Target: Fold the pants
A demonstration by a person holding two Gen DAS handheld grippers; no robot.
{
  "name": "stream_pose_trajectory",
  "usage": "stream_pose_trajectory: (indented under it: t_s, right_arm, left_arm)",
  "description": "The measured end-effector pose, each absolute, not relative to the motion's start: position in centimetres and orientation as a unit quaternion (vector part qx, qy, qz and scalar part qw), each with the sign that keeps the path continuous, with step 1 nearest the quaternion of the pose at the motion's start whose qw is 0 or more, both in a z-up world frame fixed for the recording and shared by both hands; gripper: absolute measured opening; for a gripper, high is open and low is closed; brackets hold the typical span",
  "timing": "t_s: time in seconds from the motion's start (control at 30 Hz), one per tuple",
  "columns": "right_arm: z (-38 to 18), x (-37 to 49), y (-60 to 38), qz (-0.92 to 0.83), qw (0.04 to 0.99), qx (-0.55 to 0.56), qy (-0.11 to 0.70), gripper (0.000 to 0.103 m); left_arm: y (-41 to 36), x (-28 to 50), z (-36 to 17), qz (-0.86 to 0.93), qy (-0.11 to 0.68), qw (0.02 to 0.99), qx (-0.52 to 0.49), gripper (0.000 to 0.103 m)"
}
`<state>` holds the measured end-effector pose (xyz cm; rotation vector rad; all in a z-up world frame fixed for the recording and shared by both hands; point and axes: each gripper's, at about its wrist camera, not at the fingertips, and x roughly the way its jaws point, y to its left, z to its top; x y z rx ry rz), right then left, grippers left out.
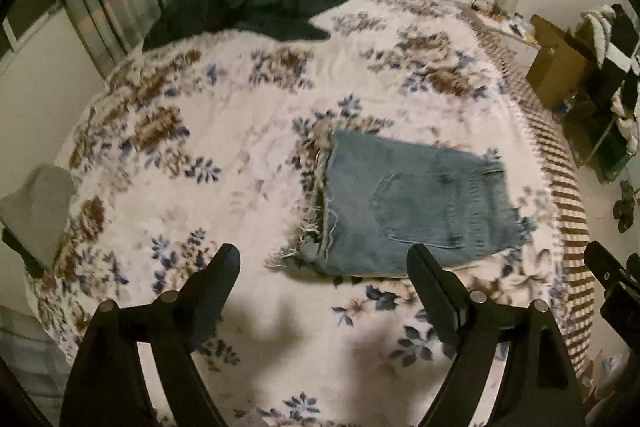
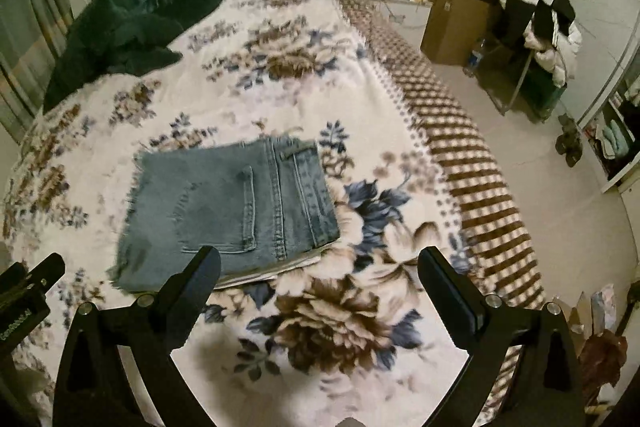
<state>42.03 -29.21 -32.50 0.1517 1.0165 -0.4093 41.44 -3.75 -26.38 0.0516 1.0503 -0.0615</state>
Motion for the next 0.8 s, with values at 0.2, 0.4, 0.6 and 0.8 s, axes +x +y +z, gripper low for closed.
stream_pose_trajectory:
  t_s: [0.2,0.4,0.6,0.8]
  right_arm:
    - [-23.7,36.9,-27.9,-0.179,0.876,0.065,0.444,0.100]
    - [-14.5,29.7,-26.1,-0.155,0.903,0.048,0.398,0.100]
    - [-7.8,22.2,-24.6,-0.133,0.920,0.042,0.367,0.100]
    - [-2.3,16.1,-22.9,-0.118,0.929,0.039,0.348,0.100]
  left_arm:
    - [-4.7,35.4,-18.2,-0.032,0.464,0.885,0.038,0.085]
    - [-4.6,29.1,-11.4,-0.029,0.434,0.900,0.038,0.085]
    - [-3.8,23.3,-5.9,-0.018,0.410,0.912,0.024,0.085]
    - [-2.8,19.7,-2.3,-0.018,0.399,0.917,0.012,0.085]
